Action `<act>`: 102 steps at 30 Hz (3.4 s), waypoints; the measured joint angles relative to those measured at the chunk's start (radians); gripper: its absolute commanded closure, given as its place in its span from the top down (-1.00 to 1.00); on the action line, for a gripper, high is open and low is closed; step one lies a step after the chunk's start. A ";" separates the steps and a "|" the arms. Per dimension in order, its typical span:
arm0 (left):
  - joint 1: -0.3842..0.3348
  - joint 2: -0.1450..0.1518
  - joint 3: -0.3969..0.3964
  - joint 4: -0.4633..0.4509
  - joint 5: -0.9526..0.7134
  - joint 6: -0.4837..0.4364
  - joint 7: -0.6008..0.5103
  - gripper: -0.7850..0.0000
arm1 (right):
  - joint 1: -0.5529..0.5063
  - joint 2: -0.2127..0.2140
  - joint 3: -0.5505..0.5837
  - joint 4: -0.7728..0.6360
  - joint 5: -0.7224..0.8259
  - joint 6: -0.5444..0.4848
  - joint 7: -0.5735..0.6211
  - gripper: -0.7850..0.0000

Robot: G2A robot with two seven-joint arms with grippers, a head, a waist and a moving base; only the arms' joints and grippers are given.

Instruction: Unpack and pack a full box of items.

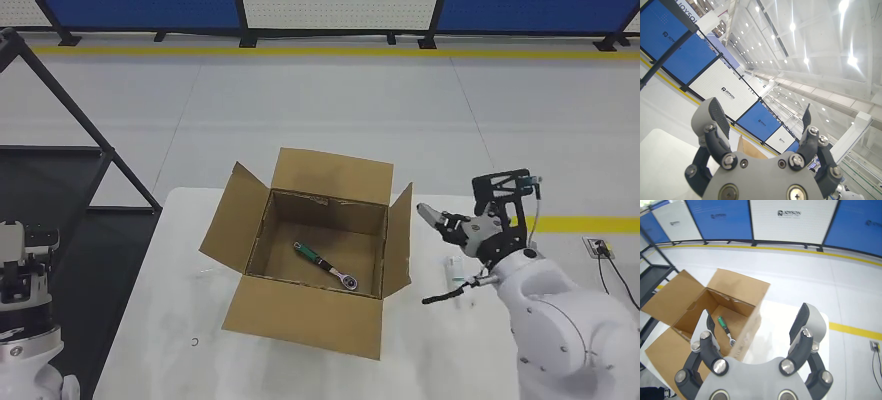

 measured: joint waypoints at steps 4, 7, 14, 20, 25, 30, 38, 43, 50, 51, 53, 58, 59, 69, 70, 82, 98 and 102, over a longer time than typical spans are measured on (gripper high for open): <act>0.000 0.000 0.000 0.000 0.000 0.000 0.000 1.00 | 0.035 0.009 0.023 0.159 -0.086 0.029 0.051 1.00; 0.000 0.000 0.000 0.000 0.000 0.000 0.000 1.00 | 0.073 0.015 0.027 0.302 -0.141 0.012 0.077 1.00; 0.000 0.000 0.000 0.000 0.000 0.000 0.000 1.00 | 0.108 0.036 0.055 0.529 -0.139 -0.143 0.161 1.00; 0.000 0.000 0.000 0.000 0.000 0.000 0.000 1.00 | 0.120 0.042 0.039 0.645 -0.152 -0.158 0.170 1.00; 0.000 0.000 0.000 0.000 0.000 0.000 0.000 1.00 | 0.138 0.047 0.028 0.735 -0.154 -0.151 0.145 0.69; 0.000 0.000 0.000 0.000 0.000 0.000 0.000 1.00 | 0.159 0.051 0.013 0.785 -0.165 -0.155 0.138 0.30; 0.000 0.000 0.000 0.000 0.000 0.000 0.000 1.00 | 0.213 0.051 -0.035 0.878 -0.177 -0.147 0.130 -0.52; 0.000 0.000 0.000 0.000 0.000 0.000 0.000 1.00 | 0.235 0.054 -0.044 0.900 -0.171 -0.147 0.125 -1.00; 0.000 0.000 0.000 0.000 0.000 0.000 0.000 1.00 | 0.193 0.067 0.020 0.711 -0.086 -0.166 0.048 -1.00; 0.000 0.000 0.000 0.000 0.000 0.000 0.000 1.00 | 0.180 0.068 0.031 0.660 -0.071 -0.166 0.042 -1.00; 0.000 0.000 0.000 0.000 0.000 0.000 0.000 1.00 | 0.143 0.070 0.048 0.526 -0.023 -0.174 0.029 -1.00; 0.000 0.000 0.000 0.000 0.000 0.000 0.000 1.00 | 0.069 0.070 0.022 0.175 0.053 -0.179 0.008 -1.00; 0.000 0.000 0.000 0.000 0.000 0.000 0.000 1.00 | 0.063 0.069 0.006 0.122 0.060 -0.173 -0.003 -1.00; 0.000 0.000 0.000 0.000 0.000 0.000 0.000 1.00 | 0.225 0.046 -0.413 0.017 -0.032 -0.281 0.070 -1.00; 0.000 0.000 0.000 0.000 0.000 0.000 0.000 1.00 | 0.274 0.036 -0.479 0.068 -0.051 -0.274 0.097 -1.00; 0.000 0.000 0.000 0.000 0.000 0.000 0.000 1.00 | 0.659 -0.110 -0.895 0.809 0.001 -0.152 0.143 -1.00; 0.000 0.000 0.000 0.000 0.000 0.000 0.000 1.00 | 0.819 -0.243 -0.970 1.408 0.137 -0.184 0.006 -0.17; 0.000 0.000 0.000 0.000 0.000 0.000 0.000 1.00 | 0.834 -0.261 -0.969 1.462 0.157 -0.200 -0.025 -0.17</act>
